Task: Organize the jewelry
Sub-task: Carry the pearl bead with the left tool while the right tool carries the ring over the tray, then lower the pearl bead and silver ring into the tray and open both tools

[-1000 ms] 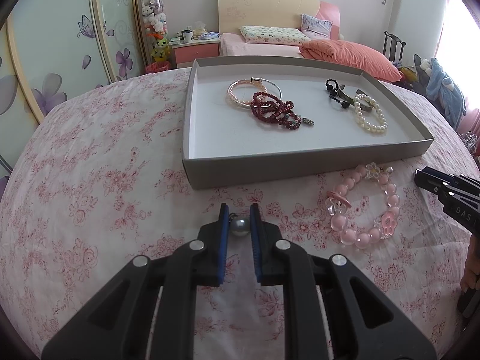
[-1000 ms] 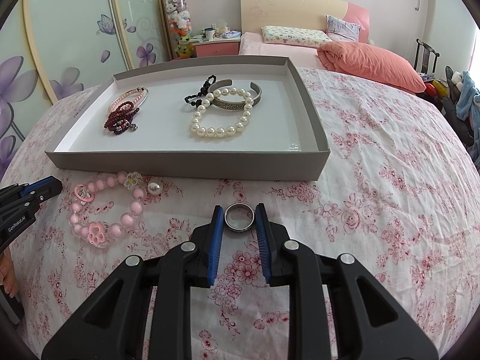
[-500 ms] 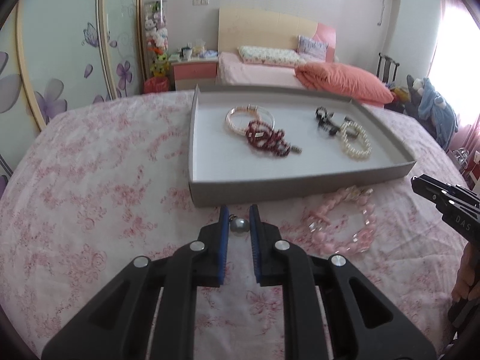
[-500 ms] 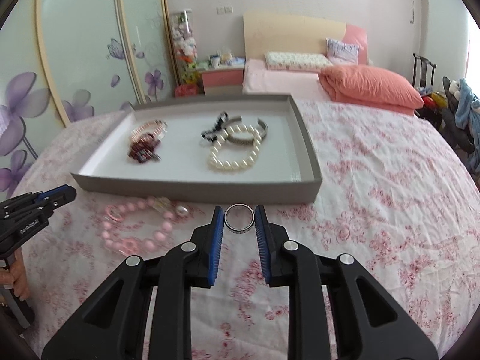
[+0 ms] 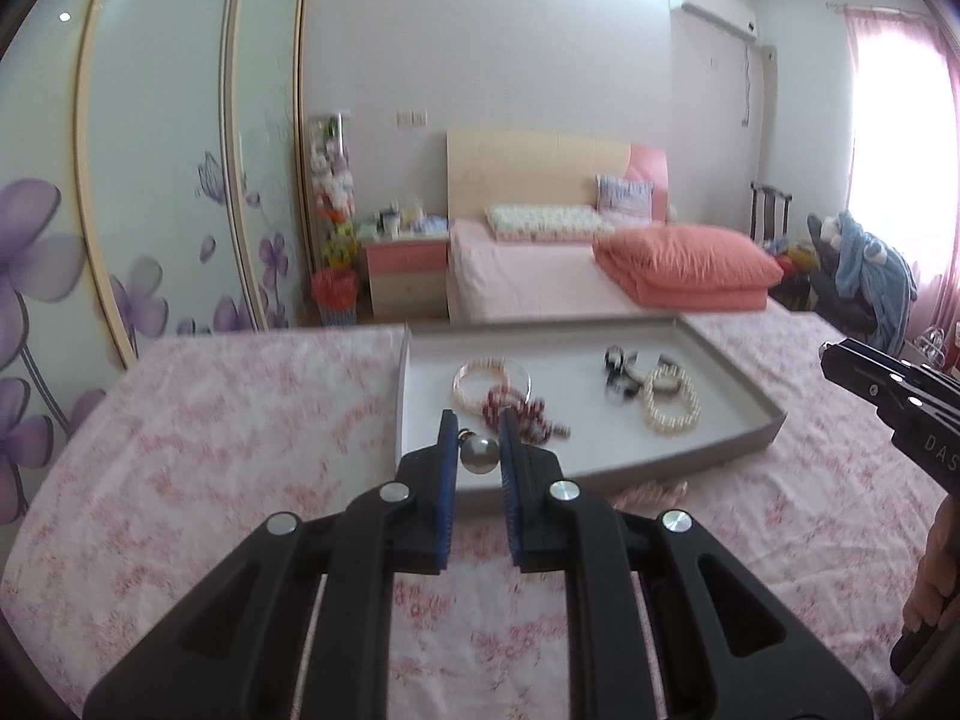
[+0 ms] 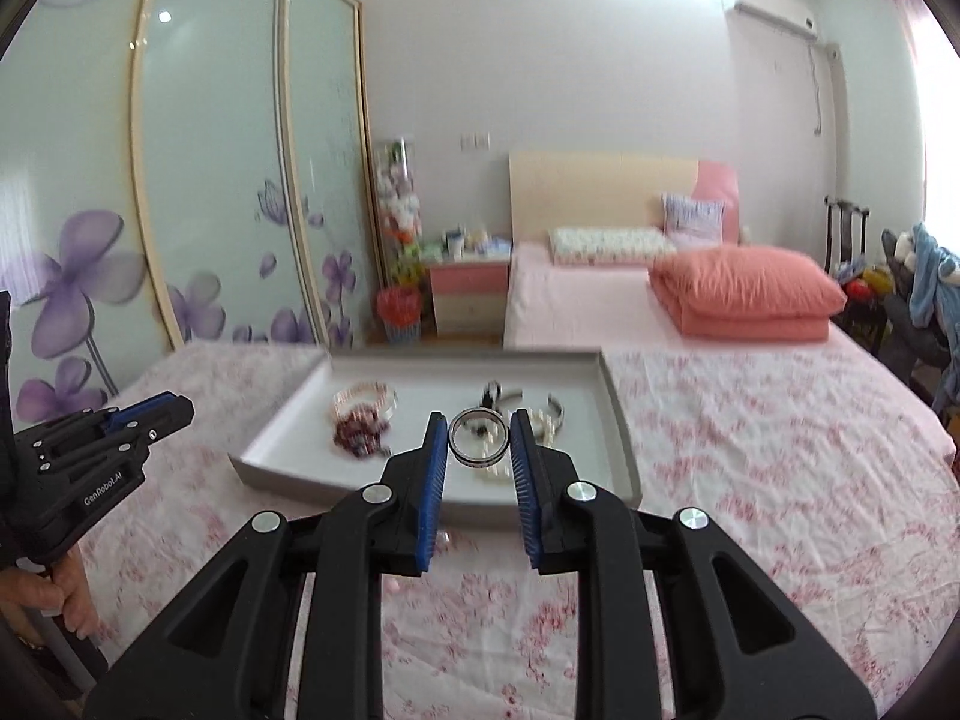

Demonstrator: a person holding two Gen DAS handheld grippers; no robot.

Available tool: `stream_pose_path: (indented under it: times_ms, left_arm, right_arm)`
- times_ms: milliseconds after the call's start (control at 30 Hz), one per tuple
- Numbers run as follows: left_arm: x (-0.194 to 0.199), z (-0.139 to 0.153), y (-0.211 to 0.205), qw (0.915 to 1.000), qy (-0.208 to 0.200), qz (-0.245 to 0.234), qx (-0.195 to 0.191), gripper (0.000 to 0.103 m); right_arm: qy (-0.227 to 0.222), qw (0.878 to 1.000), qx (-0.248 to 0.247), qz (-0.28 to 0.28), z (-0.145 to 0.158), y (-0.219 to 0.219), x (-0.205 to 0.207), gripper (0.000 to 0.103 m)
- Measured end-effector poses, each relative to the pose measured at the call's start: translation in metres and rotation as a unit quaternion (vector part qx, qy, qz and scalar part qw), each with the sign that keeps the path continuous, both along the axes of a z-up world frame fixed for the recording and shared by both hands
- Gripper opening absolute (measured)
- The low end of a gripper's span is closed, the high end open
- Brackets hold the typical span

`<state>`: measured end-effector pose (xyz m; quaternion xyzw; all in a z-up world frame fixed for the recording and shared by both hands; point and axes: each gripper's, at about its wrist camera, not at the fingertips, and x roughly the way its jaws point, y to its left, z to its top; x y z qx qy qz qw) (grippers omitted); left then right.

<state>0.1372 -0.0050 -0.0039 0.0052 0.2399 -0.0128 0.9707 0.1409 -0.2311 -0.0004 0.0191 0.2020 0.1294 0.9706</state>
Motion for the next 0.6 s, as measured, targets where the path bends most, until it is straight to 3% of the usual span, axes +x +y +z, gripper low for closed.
stream_pose_path:
  times_ms: [233,600]
  left_arm:
    - [-0.013,0.021,-0.010,0.9984,-0.057,0.000,0.005,0.014]
    - [-0.012,0.027,-0.013,0.9973,-0.074,0.001,0.000,0.014]
  right_arm:
    - [-0.049,0.999,0.003,0.001,0.013,0.002,-0.011,0.023]
    - [-0.072,0.997,0.015,0.001,0.018,-0.002,-0.007,0.023]
